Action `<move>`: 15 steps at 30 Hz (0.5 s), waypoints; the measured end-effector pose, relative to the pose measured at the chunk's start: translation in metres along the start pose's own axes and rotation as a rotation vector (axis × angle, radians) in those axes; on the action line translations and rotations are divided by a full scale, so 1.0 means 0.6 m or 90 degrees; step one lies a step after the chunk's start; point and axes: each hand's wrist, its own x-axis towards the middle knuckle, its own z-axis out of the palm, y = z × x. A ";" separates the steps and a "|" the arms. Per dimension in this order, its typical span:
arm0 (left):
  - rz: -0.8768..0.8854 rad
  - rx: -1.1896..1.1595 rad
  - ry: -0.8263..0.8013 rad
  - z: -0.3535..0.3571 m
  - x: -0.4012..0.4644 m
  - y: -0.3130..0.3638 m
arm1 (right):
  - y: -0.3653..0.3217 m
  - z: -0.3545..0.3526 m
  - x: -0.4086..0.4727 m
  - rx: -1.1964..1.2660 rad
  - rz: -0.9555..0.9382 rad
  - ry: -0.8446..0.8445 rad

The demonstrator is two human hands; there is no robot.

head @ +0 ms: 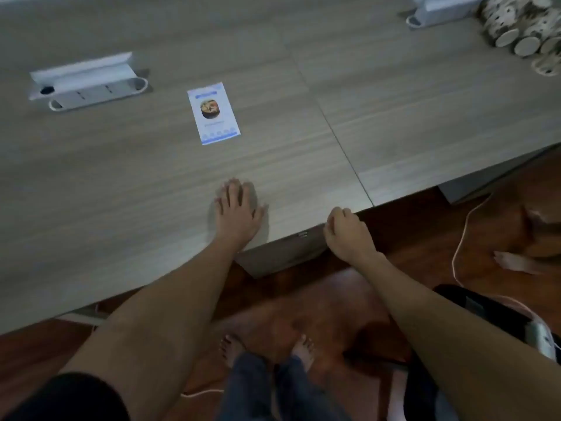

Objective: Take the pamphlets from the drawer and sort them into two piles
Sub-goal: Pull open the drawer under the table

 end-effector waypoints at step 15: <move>-0.005 0.004 0.165 0.067 0.017 -0.039 | -0.007 0.175 0.056 0.331 0.260 -0.229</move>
